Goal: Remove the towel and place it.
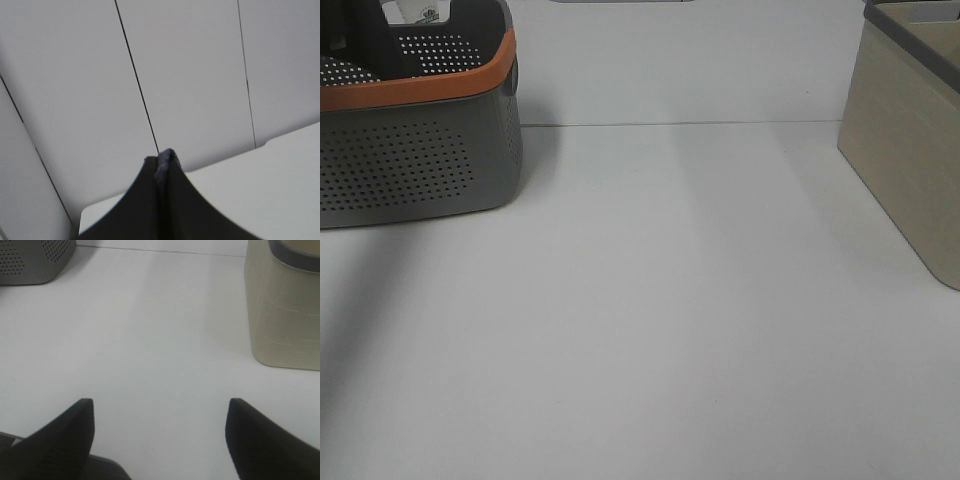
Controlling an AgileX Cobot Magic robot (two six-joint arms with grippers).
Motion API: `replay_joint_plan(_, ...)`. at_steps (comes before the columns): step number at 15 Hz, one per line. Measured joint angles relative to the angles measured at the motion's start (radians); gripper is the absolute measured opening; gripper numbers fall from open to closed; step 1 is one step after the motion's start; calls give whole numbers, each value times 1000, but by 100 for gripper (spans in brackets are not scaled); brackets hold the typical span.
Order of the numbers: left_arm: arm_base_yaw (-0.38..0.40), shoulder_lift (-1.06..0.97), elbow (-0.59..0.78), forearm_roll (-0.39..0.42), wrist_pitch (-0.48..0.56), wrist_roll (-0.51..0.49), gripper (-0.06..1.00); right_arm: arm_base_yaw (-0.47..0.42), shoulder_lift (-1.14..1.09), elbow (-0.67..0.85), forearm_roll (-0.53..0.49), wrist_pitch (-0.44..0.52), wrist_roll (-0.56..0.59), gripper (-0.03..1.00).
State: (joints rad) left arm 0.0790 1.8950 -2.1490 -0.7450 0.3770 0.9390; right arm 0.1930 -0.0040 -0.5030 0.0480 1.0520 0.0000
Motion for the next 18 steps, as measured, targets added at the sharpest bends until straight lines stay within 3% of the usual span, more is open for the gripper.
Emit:
replay_joint_plan(2, -67, -3, -54, 0, -59, 16, 0, 0, 0, 0, 0, 0, 0, 72)
replay_joint_plan(8, -195, -10, -174, -4, -90, 22, 0, 0, 0, 0, 0, 0, 0, 72)
replay_joint_plan(12, -262, -8, -176, -6, 9, 1, 0, 0, 0, 0, 0, 0, 0, 72)
replay_joint_plan(13, -322, -3, -176, 24, 44, -3, 0, 0, 0, 0, 0, 0, 0, 72)
replay_joint_plan(16, -404, -3, -176, 138, 54, -52, 0, 0, 0, 0, 0, 0, 0, 72)
replay_joint_plan(18, -459, -3, -176, 303, 62, -245, 0, 0, 0, 0, 0, 0, 0, 72)
